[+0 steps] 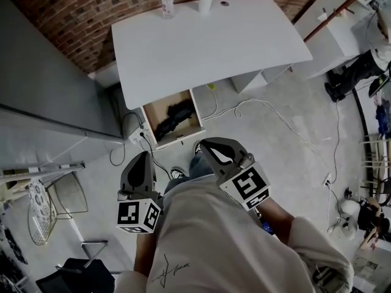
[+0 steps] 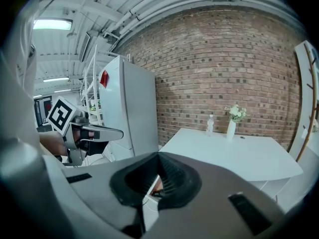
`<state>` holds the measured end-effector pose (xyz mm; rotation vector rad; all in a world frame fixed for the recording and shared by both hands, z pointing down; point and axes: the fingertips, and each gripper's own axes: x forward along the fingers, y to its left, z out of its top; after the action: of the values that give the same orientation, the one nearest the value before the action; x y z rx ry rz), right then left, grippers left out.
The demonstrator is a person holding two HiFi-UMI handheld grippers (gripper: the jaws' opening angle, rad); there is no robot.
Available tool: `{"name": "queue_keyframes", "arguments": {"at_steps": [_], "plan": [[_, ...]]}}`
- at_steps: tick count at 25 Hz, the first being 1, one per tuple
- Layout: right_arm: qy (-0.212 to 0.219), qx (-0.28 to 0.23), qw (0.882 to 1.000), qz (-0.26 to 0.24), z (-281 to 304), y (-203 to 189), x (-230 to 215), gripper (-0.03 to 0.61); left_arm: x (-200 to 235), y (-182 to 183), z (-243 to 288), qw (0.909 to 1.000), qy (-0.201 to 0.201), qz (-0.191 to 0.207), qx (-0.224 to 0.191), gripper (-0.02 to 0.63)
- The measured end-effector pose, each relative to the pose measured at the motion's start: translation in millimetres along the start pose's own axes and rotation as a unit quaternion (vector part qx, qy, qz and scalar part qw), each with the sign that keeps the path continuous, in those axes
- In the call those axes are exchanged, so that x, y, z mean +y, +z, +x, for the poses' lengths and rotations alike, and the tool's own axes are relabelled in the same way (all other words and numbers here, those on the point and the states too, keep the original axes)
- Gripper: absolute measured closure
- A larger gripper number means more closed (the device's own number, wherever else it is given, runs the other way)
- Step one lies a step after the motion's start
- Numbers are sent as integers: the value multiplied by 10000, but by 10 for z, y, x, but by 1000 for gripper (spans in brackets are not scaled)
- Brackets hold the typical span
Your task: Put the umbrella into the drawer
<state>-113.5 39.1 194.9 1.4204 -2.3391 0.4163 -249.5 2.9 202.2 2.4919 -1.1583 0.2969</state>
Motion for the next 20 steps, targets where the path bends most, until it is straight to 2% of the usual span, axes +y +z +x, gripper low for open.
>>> {"name": "queue_keyframes", "arguments": {"at_steps": [20], "plan": [[71,124,9999,16,-155,-231,392,569,-134,-225,-241,9994,-329,19,109,595]]}}
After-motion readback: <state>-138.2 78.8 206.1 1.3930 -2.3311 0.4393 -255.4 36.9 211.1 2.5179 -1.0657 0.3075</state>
